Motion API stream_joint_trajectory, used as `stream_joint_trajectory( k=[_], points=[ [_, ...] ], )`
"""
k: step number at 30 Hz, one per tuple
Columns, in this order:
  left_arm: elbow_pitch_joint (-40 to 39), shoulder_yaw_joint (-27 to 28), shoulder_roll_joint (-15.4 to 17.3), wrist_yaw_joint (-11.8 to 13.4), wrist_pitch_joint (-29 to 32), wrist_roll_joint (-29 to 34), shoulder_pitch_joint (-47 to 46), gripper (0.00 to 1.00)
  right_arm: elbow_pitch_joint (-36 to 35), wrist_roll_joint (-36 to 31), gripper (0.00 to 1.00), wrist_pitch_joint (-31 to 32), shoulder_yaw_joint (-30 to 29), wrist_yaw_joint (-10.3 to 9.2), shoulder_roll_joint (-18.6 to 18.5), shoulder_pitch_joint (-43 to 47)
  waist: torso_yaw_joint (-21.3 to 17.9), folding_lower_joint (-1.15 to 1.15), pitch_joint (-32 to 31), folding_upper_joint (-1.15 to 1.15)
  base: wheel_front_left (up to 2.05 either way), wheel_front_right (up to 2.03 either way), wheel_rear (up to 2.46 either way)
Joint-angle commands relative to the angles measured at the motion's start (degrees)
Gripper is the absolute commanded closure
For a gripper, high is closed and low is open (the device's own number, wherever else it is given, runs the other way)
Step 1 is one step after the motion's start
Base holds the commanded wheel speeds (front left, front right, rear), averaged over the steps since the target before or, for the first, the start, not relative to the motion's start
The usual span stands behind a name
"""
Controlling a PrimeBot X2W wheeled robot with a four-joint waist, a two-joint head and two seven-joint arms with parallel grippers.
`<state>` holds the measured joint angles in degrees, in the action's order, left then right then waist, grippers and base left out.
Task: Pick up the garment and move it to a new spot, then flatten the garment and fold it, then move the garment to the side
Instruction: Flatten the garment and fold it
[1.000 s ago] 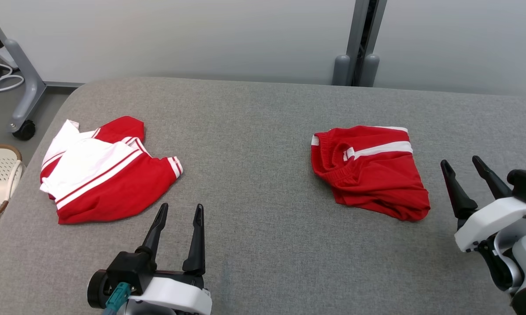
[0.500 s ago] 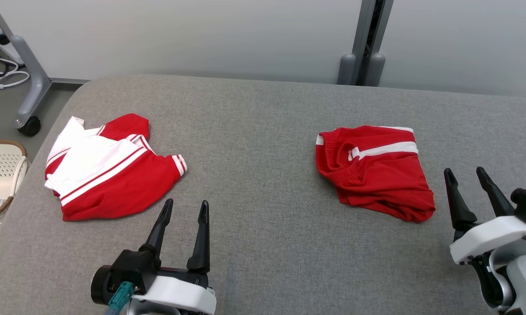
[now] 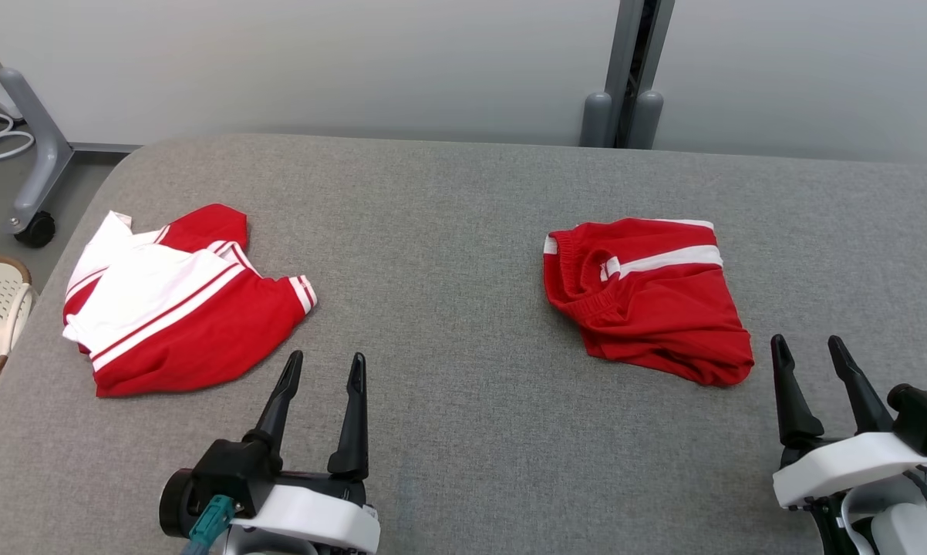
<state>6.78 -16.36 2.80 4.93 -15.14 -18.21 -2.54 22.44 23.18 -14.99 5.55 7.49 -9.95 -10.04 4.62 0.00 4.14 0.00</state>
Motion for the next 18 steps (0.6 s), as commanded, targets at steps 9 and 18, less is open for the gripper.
stream_joint_trajectory(
  k=[9, 18],
  points=[
    [0.49, 0.04, 0.23, -0.56, 0.04, 0.11, -0.98, 0.0, -0.29, 0.36, 1.0, -0.27, 1.63, 0.02, -1.71, -2.46, 0.92, 0.0, 0.9, 0.0, 0.0, 0.0, 0.0],
    [1.03, -0.97, 0.23, -0.71, 0.04, -0.13, -2.26, 0.0, 7.01, 2.66, 1.0, -0.28, 12.56, 0.02, -6.87, -12.56, 3.22, 0.0, 3.71, 0.0, 0.0, 0.0, 0.0]
  ],
)
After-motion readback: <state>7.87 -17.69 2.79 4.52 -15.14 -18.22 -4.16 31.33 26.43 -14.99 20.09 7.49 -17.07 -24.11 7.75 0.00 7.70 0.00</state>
